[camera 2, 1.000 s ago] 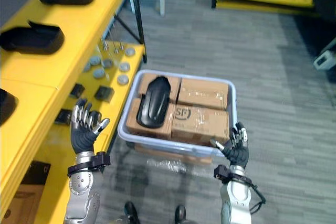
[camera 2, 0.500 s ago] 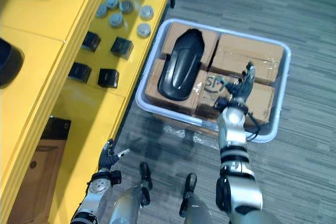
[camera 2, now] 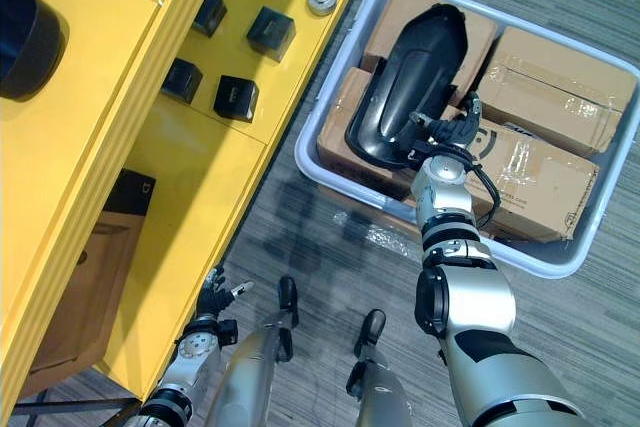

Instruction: Walk over and take plastic housings, then place them on the shelf

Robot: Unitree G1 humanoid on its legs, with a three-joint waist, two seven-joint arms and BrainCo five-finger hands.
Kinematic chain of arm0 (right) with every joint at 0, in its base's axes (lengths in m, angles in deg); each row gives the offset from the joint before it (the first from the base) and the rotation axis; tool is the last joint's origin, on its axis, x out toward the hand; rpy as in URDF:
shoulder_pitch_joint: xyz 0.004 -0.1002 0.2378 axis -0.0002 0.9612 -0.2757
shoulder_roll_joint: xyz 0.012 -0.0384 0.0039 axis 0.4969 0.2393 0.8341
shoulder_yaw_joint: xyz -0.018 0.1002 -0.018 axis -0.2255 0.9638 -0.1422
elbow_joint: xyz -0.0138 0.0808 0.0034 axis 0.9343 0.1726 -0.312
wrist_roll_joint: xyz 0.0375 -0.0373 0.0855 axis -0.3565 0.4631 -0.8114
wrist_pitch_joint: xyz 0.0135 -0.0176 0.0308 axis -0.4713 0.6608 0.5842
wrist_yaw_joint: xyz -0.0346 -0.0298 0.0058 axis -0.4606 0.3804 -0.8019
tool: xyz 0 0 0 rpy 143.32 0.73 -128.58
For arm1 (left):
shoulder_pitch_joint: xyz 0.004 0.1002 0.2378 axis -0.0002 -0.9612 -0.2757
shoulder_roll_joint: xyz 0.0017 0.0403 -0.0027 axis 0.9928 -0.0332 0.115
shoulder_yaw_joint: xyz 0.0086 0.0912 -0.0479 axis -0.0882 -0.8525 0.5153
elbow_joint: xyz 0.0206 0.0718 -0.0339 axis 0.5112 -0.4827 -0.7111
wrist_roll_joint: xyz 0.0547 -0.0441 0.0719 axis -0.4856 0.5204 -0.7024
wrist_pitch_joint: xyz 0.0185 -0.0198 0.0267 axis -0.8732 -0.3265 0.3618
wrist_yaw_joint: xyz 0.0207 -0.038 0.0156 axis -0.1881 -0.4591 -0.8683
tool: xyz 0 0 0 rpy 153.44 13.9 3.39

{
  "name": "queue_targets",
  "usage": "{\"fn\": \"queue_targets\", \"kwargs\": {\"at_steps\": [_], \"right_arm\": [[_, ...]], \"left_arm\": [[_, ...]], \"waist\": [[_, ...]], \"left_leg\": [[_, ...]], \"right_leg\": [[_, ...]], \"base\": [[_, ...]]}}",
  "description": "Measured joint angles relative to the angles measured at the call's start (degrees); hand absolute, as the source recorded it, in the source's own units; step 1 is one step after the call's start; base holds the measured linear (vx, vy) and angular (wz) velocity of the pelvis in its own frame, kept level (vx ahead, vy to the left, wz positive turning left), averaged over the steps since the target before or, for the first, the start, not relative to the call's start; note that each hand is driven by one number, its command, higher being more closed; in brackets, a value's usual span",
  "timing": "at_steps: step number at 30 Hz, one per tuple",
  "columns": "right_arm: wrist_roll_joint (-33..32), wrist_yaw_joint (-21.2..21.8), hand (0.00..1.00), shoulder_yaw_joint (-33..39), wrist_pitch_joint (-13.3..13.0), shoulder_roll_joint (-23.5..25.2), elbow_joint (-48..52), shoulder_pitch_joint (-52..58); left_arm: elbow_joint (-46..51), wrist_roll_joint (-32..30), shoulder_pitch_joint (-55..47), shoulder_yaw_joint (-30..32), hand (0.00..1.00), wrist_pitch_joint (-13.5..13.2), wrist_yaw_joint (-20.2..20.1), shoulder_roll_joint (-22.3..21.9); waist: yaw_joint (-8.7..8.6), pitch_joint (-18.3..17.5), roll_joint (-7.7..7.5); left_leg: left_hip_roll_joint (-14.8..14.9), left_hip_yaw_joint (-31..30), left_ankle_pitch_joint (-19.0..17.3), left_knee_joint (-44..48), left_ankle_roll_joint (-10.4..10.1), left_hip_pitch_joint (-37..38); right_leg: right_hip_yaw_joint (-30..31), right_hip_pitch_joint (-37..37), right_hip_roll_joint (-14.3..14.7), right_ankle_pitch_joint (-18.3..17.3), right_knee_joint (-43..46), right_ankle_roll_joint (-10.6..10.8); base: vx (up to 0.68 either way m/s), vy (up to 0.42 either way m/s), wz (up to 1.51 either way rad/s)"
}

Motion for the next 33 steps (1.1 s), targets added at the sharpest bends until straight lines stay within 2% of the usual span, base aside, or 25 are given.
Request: {"fn": "queue_targets", "kwargs": {"at_steps": [2, 3, 6, 11, 15, 21, 23, 26, 29, 31, 33], "right_arm": [[1.0, 0.0, 0.00, 0.0, 0.9, -1.2, -2.3, -1.9], [1.1, -0.1, 1.00, 0.0, 1.2, -1.7, -3.6, -2.9], [2.2, -0.8, 1.00, 0.0, 1.9, -4.3, -6.9, -5.0], [3.3, -0.5, 1.00, 0.0, 5.0, -10.8, -12.7, -7.4], [3.4, 1.5, 1.00, 0.7, 7.5, -16.0, -17.4, -9.6], [7.7, 6.0, 1.00, 2.9, 11.0, -22.6, -21.2, -11.0], [8.5, 6.1, 1.00, 2.3, 11.9, -23.7, -21.3, -11.0], [9.4, 6.1, 1.00, -2.8, 11.9, -24.0, -16.9, -8.9], [12.3, 4.7, 1.00, -7.5, 10.7, -23.9, -3.1, -2.2], [15.2, 3.5, 1.00, -8.7, 9.5, -22.2, 6.3, 2.0], [19.5, 2.9, 1.00, -11.0, 9.1, -20.4, 11.6, 4.3]], "left_arm": [[-0.1, 0.6, 0.1, 0.0, 0.00, 0.0, 0.6, 0.0], [-0.2, 0.7, 0.3, -0.1, 0.00, 0.0, 0.7, 0.0], [-0.2, 1.3, 0.6, -0.8, 0.00, -0.1, 0.9, 0.0], [-0.3, 1.6, 0.6, -3.6, 0.00, -0.1, 0.7, -0.2], [0.7, 1.7, 0.3, -4.5, 0.00, 0.0, 0.2, -0.7], [11.1, 2.8, -3.7, -4.7, 0.00, 0.6, -2.5, -0.9], [15.1, 2.8, -5.2, -4.8, 0.00, 0.7, -3.2, -0.9], [20.2, 2.8, -6.0, -4.7, 0.00, 0.7, -3.7, -1.0], [26.2, 3.2, -5.6, -4.5, 0.00, 0.5, -3.7, -1.2], [28.3, 5.8, -4.4, -4.5, 0.00, 0.2, -3.7, -1.2], [28.3, 9.1, -2.5, -4.5, 0.00, -0.2, -3.7, -1.1]], "waist": [[0.20, 0.0, -0.01], [0.39, 0.0, -0.01], [1.03, 0.2, 0.02], [2.03, 0.6, 0.52], [2.32, 1.1, 1.62], [2.26, 1.6, 2.95], [2.23, 1.7, 2.98], [1.52, 1.7, 2.97], [-0.06, 1.7, 2.94], [-1.35, 1.7, 2.85], [-2.04, 1.7, 2.72]], "left_leg": [[0.1, -0.4, 0.0, 0.5, 0.0, -0.9], [0.0, -0.4, 0.0, 0.7, 0.0, -1.2], [-0.2, -0.8, 0.3, 0.8, 0.4, -2.4], [-0.6, -2.1, 0.7, 0.8, 0.8, -4.0], [-1.1, -3.6, 0.8, 0.8, 0.9, -4.2], [-2.0, -6.5, 0.7, 1.3, 1.0, -4.3], [-2.2, -6.7, 0.7, 1.4, 1.0, -4.3], [-2.3, -6.4, 0.7, 2.0, 1.1, -4.3], [-2.0, -6.0, 0.5, 3.0, 1.3, -4.0], [-1.3, -4.5, 0.3, 3.0, 1.2, -2.2], [-0.7, -3.0, 0.1, 2.8, 1.1, -0.4]], "right_leg": [[-0.1, -0.3, 0.2, 0.3, -0.3, 0.1], [-0.1, -0.6, 0.2, 0.4, -0.3, 0.0], [-0.3, -1.1, 0.1, 0.6, -1.0, 0.0], [-1.8, -1.7, 0.2, 0.6, -1.5, 0.1], [-3.4, -0.9, 0.2, 0.6, -1.8, 0.1], [-6.4, 0.9, 0.1, 0.6, -1.8, 0.1], [-6.5, 1.1, -0.1, 0.6, -1.8, 0.1], [-6.3, 1.2, -0.3, 0.6, -1.7, 0.1], [-5.9, 1.6, -0.3, 0.6, -1.3, 0.1], [-4.2, 2.1, -0.3, 0.6, -0.5, 0.1], [-2.9, 2.5, -0.2, 0.6, 0.1, 0.0]], "base": [[-0.02, 0.021, 0.07], [0.00, 0.000, 0.00], [-0.01, 0.013, 0.05], [0.01, 0.015, 0.13], [0.04, 0.004, 0.18], [0.04, 0.012, 0.25], [0.03, 0.025, 0.13], [0.01, 0.010, 0.00], [0.00, 0.012, -0.10], [-0.01, -0.007, -0.33], [-0.02, -0.023, -0.40]]}}
